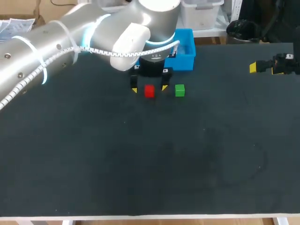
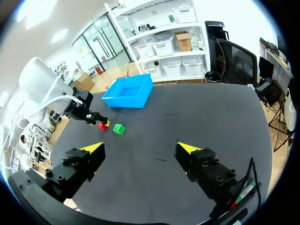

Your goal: Use the left arm to pick the red cube and place it into the blue plastic box first, then use the right arm to grasp the green cube and put it into the same blue plastic box after the first action is fully finished.

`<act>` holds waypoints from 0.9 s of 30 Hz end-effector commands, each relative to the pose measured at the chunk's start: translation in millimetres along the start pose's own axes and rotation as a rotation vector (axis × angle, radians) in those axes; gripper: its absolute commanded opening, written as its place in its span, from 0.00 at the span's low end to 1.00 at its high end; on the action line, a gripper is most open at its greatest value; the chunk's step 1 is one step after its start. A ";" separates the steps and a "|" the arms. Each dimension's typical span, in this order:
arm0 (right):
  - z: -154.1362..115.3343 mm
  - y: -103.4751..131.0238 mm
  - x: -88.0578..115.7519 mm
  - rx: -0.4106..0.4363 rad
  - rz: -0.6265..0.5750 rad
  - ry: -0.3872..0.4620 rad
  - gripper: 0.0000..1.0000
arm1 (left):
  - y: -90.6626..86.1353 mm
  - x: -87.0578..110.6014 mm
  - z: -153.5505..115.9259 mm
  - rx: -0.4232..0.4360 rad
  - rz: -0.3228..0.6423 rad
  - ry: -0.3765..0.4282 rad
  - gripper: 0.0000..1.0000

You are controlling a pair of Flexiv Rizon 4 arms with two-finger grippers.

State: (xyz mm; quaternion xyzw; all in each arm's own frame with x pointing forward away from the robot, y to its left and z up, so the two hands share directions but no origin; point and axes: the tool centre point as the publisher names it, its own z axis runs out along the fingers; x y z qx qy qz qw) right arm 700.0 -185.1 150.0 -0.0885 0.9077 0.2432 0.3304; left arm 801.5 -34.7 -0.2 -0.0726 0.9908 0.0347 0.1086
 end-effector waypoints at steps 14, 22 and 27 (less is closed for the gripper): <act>0.0 0.0 0.0 0.000 0.000 0.000 1.00 | -0.7 -10.3 10.9 0.006 0.039 0.045 0.48; 0.0 0.0 0.0 0.000 0.000 0.000 1.00 | 1.7 -4.4 14.4 -0.002 0.049 0.057 0.38; 0.0 0.0 0.0 0.000 0.000 0.000 1.00 | 1.2 -2.2 12.6 0.000 0.052 0.055 0.00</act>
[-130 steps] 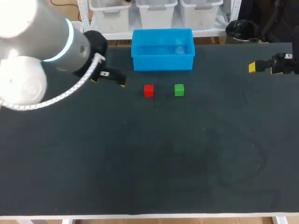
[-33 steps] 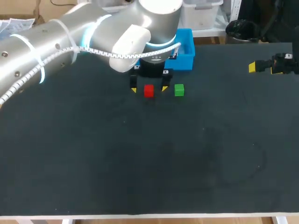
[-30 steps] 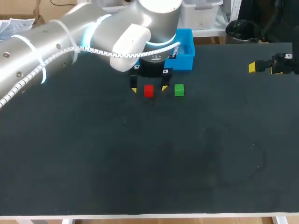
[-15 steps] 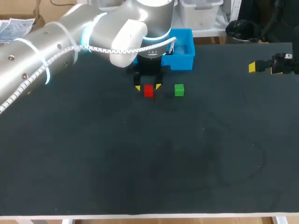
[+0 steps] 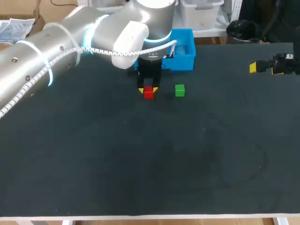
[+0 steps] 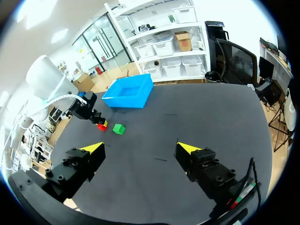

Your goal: Use the left arm to pick the red cube and place it into the blue plastic box first, then use the right arm to grasp the green cube and put it into the same blue plastic box after the first action is fully finished.

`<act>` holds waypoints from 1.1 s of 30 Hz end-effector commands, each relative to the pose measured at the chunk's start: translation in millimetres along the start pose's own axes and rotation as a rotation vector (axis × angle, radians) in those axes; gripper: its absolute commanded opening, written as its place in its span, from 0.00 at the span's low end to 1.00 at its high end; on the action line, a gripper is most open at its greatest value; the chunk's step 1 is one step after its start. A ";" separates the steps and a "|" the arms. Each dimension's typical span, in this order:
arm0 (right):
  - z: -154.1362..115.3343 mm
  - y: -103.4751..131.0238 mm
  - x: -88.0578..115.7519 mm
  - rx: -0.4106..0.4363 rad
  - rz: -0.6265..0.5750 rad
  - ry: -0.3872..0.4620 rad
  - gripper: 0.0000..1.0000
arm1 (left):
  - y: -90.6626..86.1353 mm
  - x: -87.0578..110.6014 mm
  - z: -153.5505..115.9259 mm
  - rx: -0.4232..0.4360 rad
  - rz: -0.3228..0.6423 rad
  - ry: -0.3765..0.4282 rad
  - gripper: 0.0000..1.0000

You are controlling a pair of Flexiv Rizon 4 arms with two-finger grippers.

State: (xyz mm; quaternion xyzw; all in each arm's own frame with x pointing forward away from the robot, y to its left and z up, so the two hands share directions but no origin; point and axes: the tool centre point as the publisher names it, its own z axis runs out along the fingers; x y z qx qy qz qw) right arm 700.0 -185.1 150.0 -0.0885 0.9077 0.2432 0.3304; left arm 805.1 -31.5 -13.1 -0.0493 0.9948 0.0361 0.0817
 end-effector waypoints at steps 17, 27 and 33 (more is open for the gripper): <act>0.0 0.0 0.0 0.000 0.000 0.000 1.00 | 8.2 -36.7 -77.7 0.190 -0.073 -0.283 0.00; 0.0 0.0 0.0 0.000 0.000 0.000 1.00 | 1.7 -70.6 -98.0 0.307 -0.092 -0.393 0.00; 0.0 0.0 0.0 0.000 0.000 0.000 1.00 | -8.4 -89.7 -102.1 0.352 -0.068 -0.489 0.00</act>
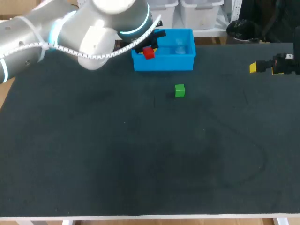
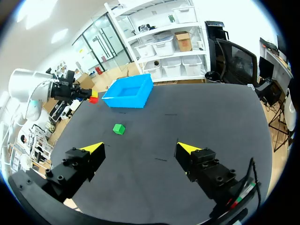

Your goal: Use the left arm to pick the red cube and place it into the blue plastic box first, then use the right arm to grasp the green cube and put it into the same blue plastic box after the first action is fully finished.

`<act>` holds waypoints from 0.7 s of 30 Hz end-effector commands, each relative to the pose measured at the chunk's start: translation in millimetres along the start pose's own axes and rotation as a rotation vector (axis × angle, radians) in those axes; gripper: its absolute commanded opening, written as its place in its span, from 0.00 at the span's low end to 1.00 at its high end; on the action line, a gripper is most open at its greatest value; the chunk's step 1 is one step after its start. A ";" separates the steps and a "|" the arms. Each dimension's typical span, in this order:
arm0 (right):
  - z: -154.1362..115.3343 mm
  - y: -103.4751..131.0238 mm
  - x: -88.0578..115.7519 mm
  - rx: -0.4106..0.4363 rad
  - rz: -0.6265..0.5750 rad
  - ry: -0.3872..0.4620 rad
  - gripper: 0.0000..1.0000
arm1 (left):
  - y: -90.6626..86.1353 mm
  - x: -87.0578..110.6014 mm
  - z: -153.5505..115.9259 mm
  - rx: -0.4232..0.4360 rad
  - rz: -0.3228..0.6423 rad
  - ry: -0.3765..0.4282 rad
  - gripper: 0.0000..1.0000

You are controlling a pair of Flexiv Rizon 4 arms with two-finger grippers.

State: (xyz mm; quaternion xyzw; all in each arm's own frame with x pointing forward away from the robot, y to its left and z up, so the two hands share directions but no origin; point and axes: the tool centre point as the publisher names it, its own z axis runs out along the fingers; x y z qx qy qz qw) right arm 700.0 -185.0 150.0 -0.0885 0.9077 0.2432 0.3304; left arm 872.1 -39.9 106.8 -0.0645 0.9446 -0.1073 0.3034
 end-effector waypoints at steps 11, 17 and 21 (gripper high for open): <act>0.0 0.0 0.0 0.000 0.000 0.000 1.00 | -10.5 -24.6 27.5 0.073 0.071 -0.115 0.00; 0.0 0.0 0.0 0.000 0.000 0.000 1.00 | -21.6 -43.0 37.4 0.065 0.107 -0.137 0.00; 0.0 0.0 0.0 0.000 0.000 0.000 1.00 | -26.5 -52.8 42.8 0.053 0.130 -0.147 0.00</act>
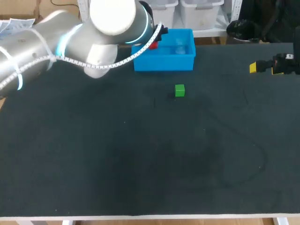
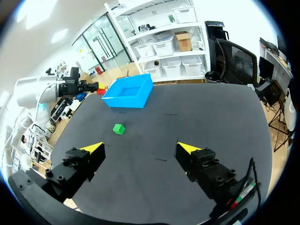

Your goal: Use the left arm to pick the red cube and place it into the blue plastic box first, then use the right arm to grasp the green cube and put it into the same blue plastic box after the first action is fully finished.

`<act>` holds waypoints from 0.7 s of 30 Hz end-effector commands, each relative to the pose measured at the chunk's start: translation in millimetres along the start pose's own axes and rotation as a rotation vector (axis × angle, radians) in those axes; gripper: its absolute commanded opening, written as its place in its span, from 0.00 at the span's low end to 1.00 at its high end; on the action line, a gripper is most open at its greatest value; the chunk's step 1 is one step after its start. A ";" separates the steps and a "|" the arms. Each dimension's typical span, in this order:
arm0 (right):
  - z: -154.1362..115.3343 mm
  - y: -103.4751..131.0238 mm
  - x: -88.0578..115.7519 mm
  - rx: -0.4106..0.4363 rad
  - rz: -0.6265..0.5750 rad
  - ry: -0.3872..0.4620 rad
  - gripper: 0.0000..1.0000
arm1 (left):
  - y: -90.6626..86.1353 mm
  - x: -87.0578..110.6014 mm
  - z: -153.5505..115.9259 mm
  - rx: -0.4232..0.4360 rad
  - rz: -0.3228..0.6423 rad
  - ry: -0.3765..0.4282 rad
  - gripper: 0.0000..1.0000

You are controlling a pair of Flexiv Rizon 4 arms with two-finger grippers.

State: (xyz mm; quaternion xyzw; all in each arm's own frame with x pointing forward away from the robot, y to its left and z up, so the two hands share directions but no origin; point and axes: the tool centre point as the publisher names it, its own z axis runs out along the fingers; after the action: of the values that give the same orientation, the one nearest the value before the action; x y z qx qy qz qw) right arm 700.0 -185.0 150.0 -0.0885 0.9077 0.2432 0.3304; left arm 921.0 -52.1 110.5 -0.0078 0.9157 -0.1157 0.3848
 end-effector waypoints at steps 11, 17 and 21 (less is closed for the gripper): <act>0.0 0.0 0.0 0.000 0.000 0.000 1.00 | -3.2 -21.2 50.2 -0.057 0.047 0.011 0.00; 0.0 0.0 0.0 0.000 0.000 0.000 1.00 | 5.2 -27.8 64.6 -0.069 0.048 0.010 0.00; 0.0 0.0 0.0 0.000 0.000 0.000 1.00 | 7.5 -28.5 68.7 -0.073 0.045 0.008 0.00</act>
State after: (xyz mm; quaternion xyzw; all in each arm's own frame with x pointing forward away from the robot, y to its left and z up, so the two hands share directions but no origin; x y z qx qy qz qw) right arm 700.0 -185.1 150.0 -0.0885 0.9077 0.2432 0.3304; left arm 975.6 -51.8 87.2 -0.0028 0.9191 -0.0725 0.3873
